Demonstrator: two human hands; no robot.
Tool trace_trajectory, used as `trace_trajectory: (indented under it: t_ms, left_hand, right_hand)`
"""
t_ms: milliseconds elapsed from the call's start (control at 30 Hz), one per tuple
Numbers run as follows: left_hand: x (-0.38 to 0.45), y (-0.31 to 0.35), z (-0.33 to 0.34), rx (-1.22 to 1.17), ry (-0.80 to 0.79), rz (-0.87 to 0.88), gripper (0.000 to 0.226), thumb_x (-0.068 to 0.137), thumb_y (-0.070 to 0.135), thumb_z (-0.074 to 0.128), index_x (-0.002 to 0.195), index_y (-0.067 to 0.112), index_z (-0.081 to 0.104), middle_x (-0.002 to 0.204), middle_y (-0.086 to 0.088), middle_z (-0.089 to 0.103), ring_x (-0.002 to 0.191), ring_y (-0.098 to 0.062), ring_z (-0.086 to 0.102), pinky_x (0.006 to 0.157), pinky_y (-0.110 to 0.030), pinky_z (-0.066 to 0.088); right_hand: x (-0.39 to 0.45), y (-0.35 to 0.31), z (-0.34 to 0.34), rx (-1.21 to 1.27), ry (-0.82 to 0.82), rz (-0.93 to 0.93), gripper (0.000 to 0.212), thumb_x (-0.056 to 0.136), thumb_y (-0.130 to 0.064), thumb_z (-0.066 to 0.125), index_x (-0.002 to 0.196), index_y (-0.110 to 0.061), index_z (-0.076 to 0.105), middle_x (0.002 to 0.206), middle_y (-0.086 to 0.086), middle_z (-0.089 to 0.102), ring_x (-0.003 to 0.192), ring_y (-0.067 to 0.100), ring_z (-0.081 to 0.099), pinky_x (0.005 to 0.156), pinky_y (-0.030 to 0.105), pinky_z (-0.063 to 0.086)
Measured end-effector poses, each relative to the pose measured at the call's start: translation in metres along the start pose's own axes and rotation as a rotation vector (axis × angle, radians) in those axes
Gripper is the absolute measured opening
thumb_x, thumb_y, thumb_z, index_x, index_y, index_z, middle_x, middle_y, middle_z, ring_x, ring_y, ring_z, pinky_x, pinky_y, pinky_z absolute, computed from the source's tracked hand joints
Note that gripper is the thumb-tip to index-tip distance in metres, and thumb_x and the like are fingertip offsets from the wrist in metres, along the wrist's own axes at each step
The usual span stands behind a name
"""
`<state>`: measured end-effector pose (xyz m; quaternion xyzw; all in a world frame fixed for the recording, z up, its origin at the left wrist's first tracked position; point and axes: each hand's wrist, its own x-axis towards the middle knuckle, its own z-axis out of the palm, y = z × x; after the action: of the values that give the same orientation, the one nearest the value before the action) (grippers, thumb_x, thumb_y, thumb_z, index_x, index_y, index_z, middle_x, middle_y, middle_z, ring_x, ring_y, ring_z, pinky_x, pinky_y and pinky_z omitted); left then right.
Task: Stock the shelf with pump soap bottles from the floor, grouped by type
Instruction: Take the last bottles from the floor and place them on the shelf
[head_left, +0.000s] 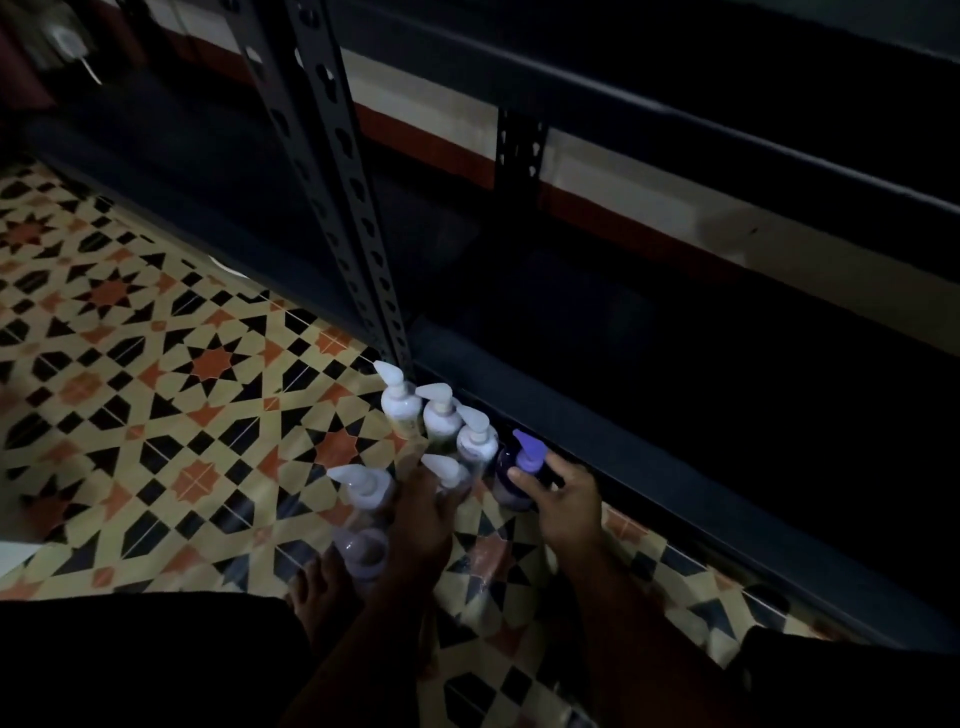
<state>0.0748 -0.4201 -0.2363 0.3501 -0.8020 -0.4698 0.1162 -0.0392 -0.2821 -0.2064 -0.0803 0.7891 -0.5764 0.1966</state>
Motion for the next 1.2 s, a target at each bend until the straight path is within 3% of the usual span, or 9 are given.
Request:
trace_trajectory:
  t_ms: [67, 167, 333, 467, 600, 733, 833, 1033, 1200]
  left_hand:
    - [-0.004, 0.004, -0.002, 0.052, 0.019, 0.062, 0.048, 0.105, 0.048, 0.051, 0.117, 0.003, 0.064, 0.11, -0.011, 0.065, 0.101, -0.026, 0.063, 0.093, -0.034, 0.048]
    - [-0.011, -0.003, 0.0, 0.047, 0.03, 0.045, 0.064, 0.103, 0.063, 0.043, 0.12, 0.005, 0.063, 0.116, -0.011, 0.062, 0.107, -0.025, 0.06, 0.098, -0.03, 0.044]
    - [-0.02, 0.027, -0.019, 0.03, -0.106, 0.011, 0.047, 0.099, 0.045, 0.06, 0.125, 0.006, 0.062, 0.122, -0.018, 0.063, 0.115, -0.034, 0.06, 0.102, -0.045, 0.047]
    - [-0.031, 0.039, -0.034, -0.087, -0.118, 0.022, 0.04, 0.092, 0.061, 0.059, 0.105, 0.023, 0.062, 0.103, -0.006, 0.067, 0.099, -0.025, 0.065, 0.093, -0.052, 0.052]
    - [-0.04, 0.067, -0.05, -0.313, -0.272, -0.15, 0.039, 0.092, 0.059, 0.068, 0.121, 0.033, 0.067, 0.126, 0.003, 0.071, 0.121, -0.022, 0.065, 0.111, -0.045, 0.046]
    - [-0.05, 0.086, -0.057, -0.33, -0.354, -0.166, 0.088, 0.072, 0.09, 0.061, 0.143, 0.038, 0.057, 0.15, 0.004, 0.057, 0.14, -0.021, 0.052, 0.12, -0.05, 0.037]
    - [-0.065, 0.113, -0.063, -0.337, -0.368, -0.152, 0.092, 0.067, 0.096, 0.06, 0.143, 0.044, 0.055, 0.154, 0.011, 0.052, 0.142, -0.018, 0.049, 0.121, -0.051, 0.035]
    - [-0.105, 0.177, -0.084, -0.378, -0.339, -0.18, 0.089, 0.067, 0.091, 0.063, 0.14, 0.04, 0.057, 0.141, 0.015, 0.061, 0.128, -0.018, 0.06, 0.113, -0.051, 0.045]
    - [-0.135, 0.22, -0.11, -0.514, -0.418, -0.116, 0.047, 0.079, 0.038, 0.09, 0.112, 0.033, 0.057, 0.093, 0.007, 0.079, 0.093, -0.022, 0.078, 0.092, -0.052, 0.061]
  right_hand:
    - [-0.003, 0.004, -0.002, 0.024, -0.028, -0.001, 0.031, 0.082, -0.004, 0.083, 0.111, -0.012, 0.077, 0.105, -0.004, 0.073, 0.098, 0.009, 0.071, 0.084, 0.021, 0.056]
    - [-0.011, 0.01, -0.011, 0.021, -0.093, 0.038, 0.036, 0.083, -0.01, 0.084, 0.117, -0.009, 0.076, 0.113, 0.004, 0.069, 0.108, 0.019, 0.068, 0.086, 0.018, 0.054]
    - [-0.038, -0.003, -0.038, 0.233, -0.253, 0.151, 0.032, 0.086, -0.002, 0.078, 0.115, -0.013, 0.076, 0.112, 0.006, 0.078, 0.103, 0.019, 0.072, 0.089, 0.027, 0.056]
    - [-0.064, -0.026, -0.058, 0.336, -0.313, 0.274, 0.026, 0.088, -0.007, 0.075, 0.113, -0.014, 0.078, 0.112, 0.01, 0.078, 0.107, 0.027, 0.072, 0.097, 0.036, 0.055]
    - [-0.086, -0.06, -0.069, 0.404, -0.349, 0.334, 0.024, 0.095, -0.01, 0.067, 0.117, -0.014, 0.074, 0.111, 0.006, 0.078, 0.097, 0.016, 0.072, 0.082, 0.024, 0.054]
    - [-0.107, -0.094, -0.077, 0.496, -0.312, 0.364, 0.026, 0.1, -0.021, 0.061, 0.125, -0.017, 0.069, 0.115, 0.006, 0.075, 0.095, 0.016, 0.071, 0.078, 0.024, 0.057]
    - [-0.12, -0.114, -0.083, 0.415, -0.278, 0.337, 0.03, 0.098, -0.034, 0.064, 0.118, -0.012, 0.07, 0.108, 0.01, 0.074, 0.091, 0.02, 0.069, 0.08, 0.03, 0.055]
    - [-0.154, -0.144, -0.102, 0.349, -0.347, 0.359, 0.051, 0.084, -0.057, 0.078, 0.105, -0.012, 0.068, 0.104, 0.012, 0.077, 0.092, 0.031, 0.073, 0.092, 0.046, 0.057]
    - [-0.178, -0.169, -0.119, 0.323, -0.422, 0.276, 0.083, 0.058, -0.011, 0.1, 0.126, -0.005, 0.054, 0.111, 0.016, 0.074, 0.098, 0.034, 0.075, 0.088, 0.051, 0.061]
